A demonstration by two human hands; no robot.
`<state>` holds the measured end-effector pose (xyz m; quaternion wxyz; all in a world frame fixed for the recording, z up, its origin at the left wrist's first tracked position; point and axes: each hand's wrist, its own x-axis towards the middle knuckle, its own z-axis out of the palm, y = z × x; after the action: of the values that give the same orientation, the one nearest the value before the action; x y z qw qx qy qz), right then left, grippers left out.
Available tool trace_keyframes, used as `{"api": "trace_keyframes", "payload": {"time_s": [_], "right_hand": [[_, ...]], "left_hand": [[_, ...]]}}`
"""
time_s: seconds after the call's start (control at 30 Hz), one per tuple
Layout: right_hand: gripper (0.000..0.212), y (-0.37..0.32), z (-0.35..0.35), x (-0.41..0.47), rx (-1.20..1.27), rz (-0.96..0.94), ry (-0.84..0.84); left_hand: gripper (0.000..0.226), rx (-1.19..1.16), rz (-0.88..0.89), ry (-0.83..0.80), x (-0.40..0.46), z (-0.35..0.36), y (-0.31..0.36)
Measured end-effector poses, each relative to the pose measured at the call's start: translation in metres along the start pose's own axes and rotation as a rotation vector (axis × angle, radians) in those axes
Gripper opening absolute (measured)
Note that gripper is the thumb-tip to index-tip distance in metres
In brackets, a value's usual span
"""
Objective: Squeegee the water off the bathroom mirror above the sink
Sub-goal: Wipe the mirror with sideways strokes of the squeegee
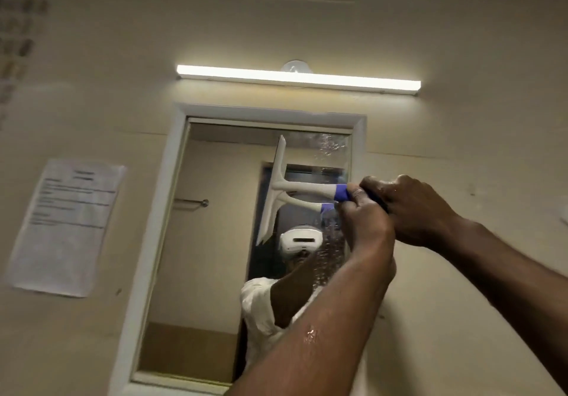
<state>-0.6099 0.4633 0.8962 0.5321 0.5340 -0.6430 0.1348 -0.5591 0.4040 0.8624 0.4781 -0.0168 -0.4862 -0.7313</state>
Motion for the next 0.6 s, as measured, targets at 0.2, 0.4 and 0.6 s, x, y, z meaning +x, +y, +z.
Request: {"api": "trace_keyframes", "payload": {"time_s": [0.2, 0.4, 0.6], "right_hand": [[0.037, -0.077, 0.056, 0.038, 0.11, -0.082, 0.069], [0.033, -0.115, 0.08, 0.059, 0.068, -0.082, 0.0], [0.034, -0.135, 0.088, 0.069, 0.088, -0.082, -0.021]], "left_hand": [[0.037, -0.056, 0.056, 0.247, 0.024, -0.082, 0.026], [0.043, -0.09, 0.054, 0.269, 0.028, -0.127, 0.041], [0.041, -0.104, 0.039, 0.264, 0.033, -0.149, 0.045]]}}
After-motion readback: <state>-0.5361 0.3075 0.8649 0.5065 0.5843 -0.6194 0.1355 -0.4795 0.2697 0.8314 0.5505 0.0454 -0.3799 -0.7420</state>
